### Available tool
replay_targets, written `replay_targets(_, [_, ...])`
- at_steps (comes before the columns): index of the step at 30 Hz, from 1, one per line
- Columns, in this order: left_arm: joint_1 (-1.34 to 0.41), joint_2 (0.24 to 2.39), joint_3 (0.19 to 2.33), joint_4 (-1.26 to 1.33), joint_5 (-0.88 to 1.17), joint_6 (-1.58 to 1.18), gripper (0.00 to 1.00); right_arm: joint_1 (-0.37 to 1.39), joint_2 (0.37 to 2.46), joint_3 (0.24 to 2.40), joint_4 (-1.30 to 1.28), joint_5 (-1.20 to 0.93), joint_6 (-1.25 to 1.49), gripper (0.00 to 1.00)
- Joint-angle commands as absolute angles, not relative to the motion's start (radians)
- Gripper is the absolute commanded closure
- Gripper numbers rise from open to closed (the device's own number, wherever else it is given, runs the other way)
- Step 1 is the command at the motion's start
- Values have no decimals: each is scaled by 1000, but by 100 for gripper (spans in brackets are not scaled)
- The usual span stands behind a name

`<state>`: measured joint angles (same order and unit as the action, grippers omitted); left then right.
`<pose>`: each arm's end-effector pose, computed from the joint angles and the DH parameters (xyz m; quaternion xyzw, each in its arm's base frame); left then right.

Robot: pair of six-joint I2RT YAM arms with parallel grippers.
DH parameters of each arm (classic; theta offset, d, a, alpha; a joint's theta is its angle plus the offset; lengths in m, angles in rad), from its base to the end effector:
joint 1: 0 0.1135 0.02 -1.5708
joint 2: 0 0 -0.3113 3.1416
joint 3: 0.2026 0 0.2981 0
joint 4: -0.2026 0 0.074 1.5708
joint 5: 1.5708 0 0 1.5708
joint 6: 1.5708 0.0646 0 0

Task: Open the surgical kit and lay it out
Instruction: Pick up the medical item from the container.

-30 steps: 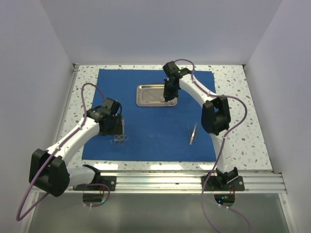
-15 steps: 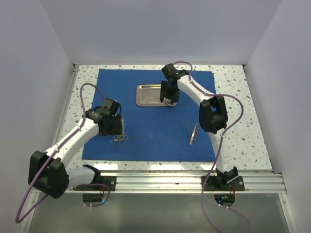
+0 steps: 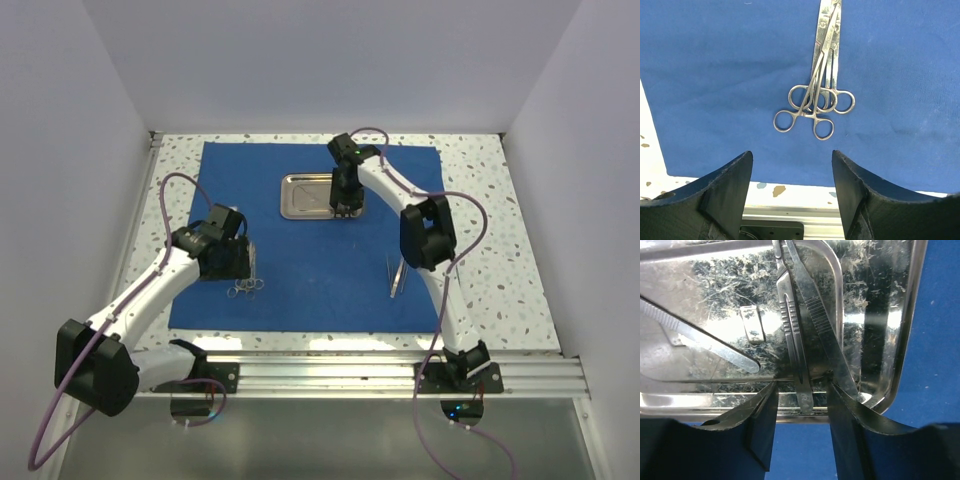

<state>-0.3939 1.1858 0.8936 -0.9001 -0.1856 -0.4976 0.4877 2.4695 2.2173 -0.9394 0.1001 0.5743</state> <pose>0.2362 -0.0852 0.2476 -0.0681 0.9757 0.0014 0.2082 0.5441 0.2813 0.1641 0.0519 0.9795 0.0529 0.1872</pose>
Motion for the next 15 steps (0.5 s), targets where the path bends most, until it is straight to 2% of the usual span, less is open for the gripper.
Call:
replay_targets(1, [-393, 1167, 891, -905, -170, -506, 32, 520, 2538, 2313, -983, 205, 548, 53])
replay_targets(8, [-393, 1169, 890, -893, -169, -497, 32, 584, 2625, 2396, -1077, 322, 509, 71])
replay_targets(9, [-391, 1169, 890, -893, -169, -497, 32, 587, 2626, 2381, -1078, 325, 512, 81])
replay_targets(11, [-391, 1166, 891, -893, -169, -494, 32, 591, 2635, 2361, -1078, 321, 529, 89])
replay_targets(12, [-391, 1164, 891, -893, -169, -494, 32, 591, 2637, 2344, -1075, 316, 532, 99])
replay_targets(15, [-393, 1160, 891, -890, -167, -492, 32, 592, 2641, 2344, -1072, 305, 537, 100])
